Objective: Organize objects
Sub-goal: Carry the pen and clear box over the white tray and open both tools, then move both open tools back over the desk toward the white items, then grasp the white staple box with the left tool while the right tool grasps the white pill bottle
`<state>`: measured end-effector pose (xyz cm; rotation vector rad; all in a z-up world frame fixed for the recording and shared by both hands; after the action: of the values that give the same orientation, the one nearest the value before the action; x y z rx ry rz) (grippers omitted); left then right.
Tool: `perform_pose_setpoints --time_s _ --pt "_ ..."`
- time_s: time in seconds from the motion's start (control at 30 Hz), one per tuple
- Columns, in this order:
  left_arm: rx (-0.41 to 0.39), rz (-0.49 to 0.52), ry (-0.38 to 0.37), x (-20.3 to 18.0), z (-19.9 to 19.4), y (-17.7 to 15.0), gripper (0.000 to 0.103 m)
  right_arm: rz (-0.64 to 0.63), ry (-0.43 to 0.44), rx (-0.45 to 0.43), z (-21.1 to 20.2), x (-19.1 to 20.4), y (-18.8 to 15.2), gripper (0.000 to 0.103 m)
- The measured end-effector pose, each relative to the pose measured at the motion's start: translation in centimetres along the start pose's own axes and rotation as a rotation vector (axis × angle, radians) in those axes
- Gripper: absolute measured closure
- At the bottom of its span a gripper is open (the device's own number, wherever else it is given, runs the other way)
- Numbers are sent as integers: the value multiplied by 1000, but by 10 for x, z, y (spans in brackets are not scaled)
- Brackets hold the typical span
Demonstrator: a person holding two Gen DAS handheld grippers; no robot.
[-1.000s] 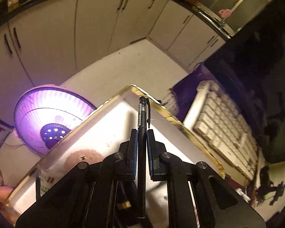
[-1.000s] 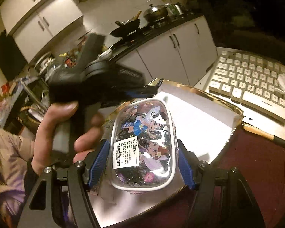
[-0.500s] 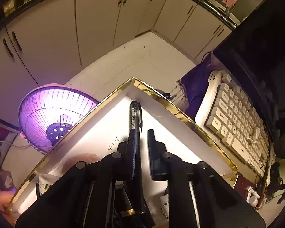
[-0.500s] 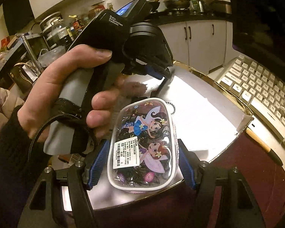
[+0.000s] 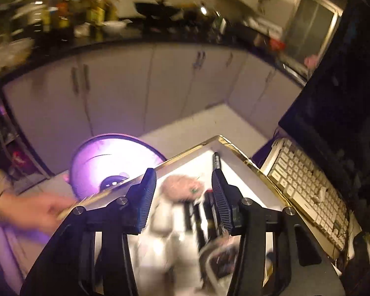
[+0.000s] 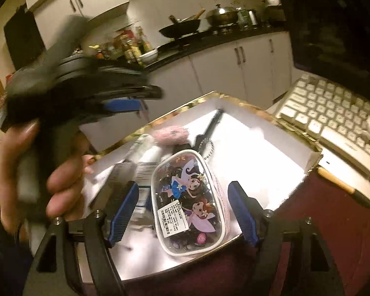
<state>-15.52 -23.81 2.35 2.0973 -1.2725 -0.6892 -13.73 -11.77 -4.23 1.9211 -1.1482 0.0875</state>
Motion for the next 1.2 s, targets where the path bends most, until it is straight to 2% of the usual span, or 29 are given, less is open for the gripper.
perform_pose_setpoints --time_s 0.17,0.23,0.33,0.47,0.6,0.7,0.8,0.87,0.93,1.1,1.2 --pt "-91 -28 -21 -2 -46 -44 56 26 -4 -124 -44 1 15 28" --pt "-141 -4 -46 -16 -59 -57 56 45 1 -211 -75 -1 15 28" --pt "-167 76 -144 -56 -73 -71 56 85 -7 -285 -109 -9 -4 28" --pt "-124 196 -272 -117 -78 -96 56 174 -29 -262 -131 -46 -40 28" --pt "-63 279 -328 -159 -72 -131 56 259 -121 -176 -145 -100 -70 28" --pt "2 329 -363 -184 -64 -158 56 339 -169 -181 -161 -133 -76 28" --pt "33 350 -386 -197 -62 -171 56 372 -229 -175 -170 -151 -84 28" --pt "43 368 -388 -205 -65 -177 56 367 -327 -153 -175 -163 -91 28" --pt "41 372 -389 -206 -67 -179 56 355 -378 -143 -182 -172 -100 28" --pt "106 336 -432 -212 -52 -194 56 351 -366 -159 -203 -177 -126 29" --pt "133 328 -433 -216 -44 -199 56 349 -357 -186 -212 -177 -131 35"
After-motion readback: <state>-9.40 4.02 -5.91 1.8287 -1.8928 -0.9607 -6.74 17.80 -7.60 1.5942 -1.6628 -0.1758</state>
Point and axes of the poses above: each gripper's, at about its wrist camera, not at the fingertips, and z roughly the way its jaws point, x to its left, y to its top, the point moved 10 cm from there along z, roughly the way its jaws point, and after that the axes turned 10 degrees about z, right-handed, at the moved point
